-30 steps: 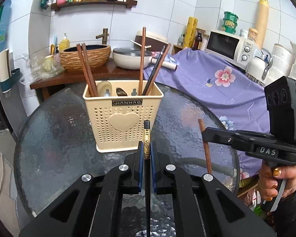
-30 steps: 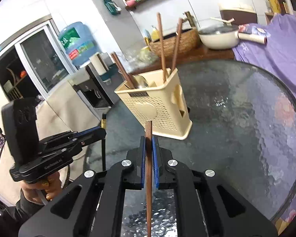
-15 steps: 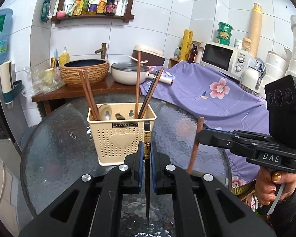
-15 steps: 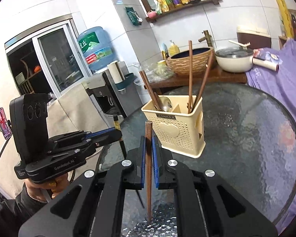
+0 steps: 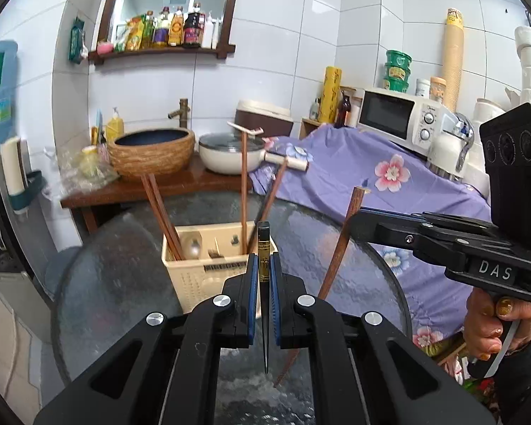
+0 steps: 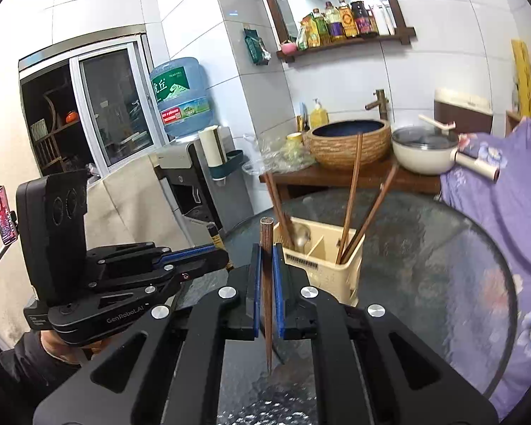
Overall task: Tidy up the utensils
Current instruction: 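Lift both chopsticks with both tools and carry them over the cream holder, then lower both chopsticks into the holder and open both tools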
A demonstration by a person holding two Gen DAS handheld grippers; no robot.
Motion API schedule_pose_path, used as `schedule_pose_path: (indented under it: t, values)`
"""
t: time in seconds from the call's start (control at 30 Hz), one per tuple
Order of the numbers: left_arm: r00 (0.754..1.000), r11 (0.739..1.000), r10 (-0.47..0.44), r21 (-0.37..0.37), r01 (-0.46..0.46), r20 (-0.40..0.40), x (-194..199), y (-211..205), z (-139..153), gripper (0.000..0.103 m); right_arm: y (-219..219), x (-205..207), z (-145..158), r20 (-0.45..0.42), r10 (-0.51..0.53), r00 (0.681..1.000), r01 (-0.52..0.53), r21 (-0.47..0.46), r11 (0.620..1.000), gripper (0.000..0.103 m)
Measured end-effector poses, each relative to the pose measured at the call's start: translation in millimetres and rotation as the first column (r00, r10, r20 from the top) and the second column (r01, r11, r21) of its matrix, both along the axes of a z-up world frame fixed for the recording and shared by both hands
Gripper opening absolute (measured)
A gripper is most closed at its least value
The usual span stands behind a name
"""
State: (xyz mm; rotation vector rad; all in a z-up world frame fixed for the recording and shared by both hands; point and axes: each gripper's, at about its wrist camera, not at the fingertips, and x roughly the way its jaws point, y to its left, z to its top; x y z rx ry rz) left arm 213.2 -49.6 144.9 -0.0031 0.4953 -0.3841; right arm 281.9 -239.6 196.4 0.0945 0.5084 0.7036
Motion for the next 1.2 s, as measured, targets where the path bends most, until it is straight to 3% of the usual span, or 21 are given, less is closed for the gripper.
schedule_pose_path:
  t: [0.33,0.5,0.63,0.77,1.03,1.13,1.2]
  values:
    - [0.987,0.996,0.089,-0.008,-0.089,0.131,15.2,16.4,70.9,0.007,-10.9,29.6,69.0,0.06,-0.068,0.996,0.066,0.034,0.997,0.007]
    - [0.971,0.983,0.172,-0.09,-0.159,0.163,37.6,35.8,97.3,0.007,-12.5,48.7,99.7,0.098,-0.113,0.989,0.106,0.075,0.992,0.007]
    - [0.967,0.968,0.213,-0.16,-0.191,0.14,64.8,46.1,104.2,0.007,-4.0,60.0,114.1,0.198,-0.178,0.964,0.171,0.053,0.984,0.007]
    - [0.954,0.958,0.261,-0.163,-0.236,0.151,81.9,47.0,94.3,0.007,7.1,74.2,99.7,0.245,-0.226,0.943,0.228,0.019,0.973,0.007]
    - [0.938,0.948,0.307,-0.139,-0.287,0.159,94.6,50.2,64.6,0.007,21.7,103.5,45.9,0.167,-0.224,0.96,0.23,-0.017,0.973,0.007]
    - [0.946,0.946,0.296,-0.176,-0.272,0.128,99.0,55.1,66.5,0.007,23.7,109.3,35.7,0.148,-0.222,0.964,0.227,-0.018,0.974,0.007]
    - [0.946,0.948,0.288,-0.182,-0.26,0.148,96.8,54.7,79.2,0.007,22.3,111.9,36.3,0.143,-0.222,0.965,0.225,-0.01,0.974,0.007]
